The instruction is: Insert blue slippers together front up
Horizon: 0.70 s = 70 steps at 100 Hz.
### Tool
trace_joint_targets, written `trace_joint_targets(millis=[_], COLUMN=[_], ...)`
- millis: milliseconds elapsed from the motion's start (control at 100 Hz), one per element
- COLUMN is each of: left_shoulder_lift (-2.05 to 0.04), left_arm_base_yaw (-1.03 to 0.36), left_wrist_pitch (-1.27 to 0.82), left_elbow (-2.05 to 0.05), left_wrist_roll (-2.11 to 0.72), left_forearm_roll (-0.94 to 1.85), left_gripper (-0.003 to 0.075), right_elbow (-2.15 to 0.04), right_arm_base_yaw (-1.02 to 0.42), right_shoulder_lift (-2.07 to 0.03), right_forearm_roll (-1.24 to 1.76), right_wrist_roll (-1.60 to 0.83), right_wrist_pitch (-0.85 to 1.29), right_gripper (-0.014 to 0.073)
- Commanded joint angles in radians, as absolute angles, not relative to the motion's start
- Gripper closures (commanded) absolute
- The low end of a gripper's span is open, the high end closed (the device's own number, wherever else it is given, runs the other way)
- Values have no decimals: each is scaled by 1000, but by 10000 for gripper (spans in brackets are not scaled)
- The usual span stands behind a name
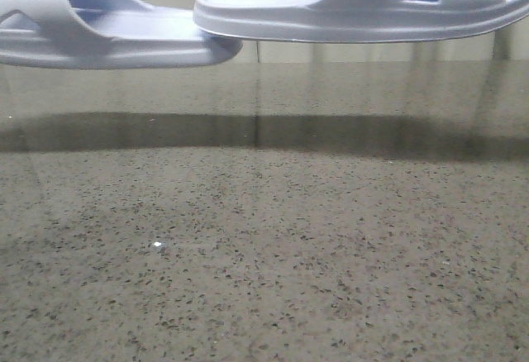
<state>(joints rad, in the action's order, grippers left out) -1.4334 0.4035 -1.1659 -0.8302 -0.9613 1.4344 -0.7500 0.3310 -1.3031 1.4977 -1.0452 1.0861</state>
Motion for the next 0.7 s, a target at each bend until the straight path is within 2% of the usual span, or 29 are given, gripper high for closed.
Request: trace_joint_targets(millis=[0,310,690], left_shoulder_lift=[-1428,-1436,-1436], left_arm_base_yaw=[379,293,289], left_wrist_pitch=[-1269,-1269,-1269], left_elbow=[-856,-856,-856], left_wrist_roll=[-962,-962,-943], left_forearm_roll=[1527,1556,1566], left_gripper=[705,705,705], right_elbow=[-783,-875,-996], right_arm_base_yaw=[324,270,126], right_shoulder_lift=[-1323,-1447,-1553], right_forearm_roll=[1614,1575,1551], right_wrist_roll=[-1094,-1098,-1098], right_wrist_pitch=[1161,1180,1109], right_gripper=[693,692,692])
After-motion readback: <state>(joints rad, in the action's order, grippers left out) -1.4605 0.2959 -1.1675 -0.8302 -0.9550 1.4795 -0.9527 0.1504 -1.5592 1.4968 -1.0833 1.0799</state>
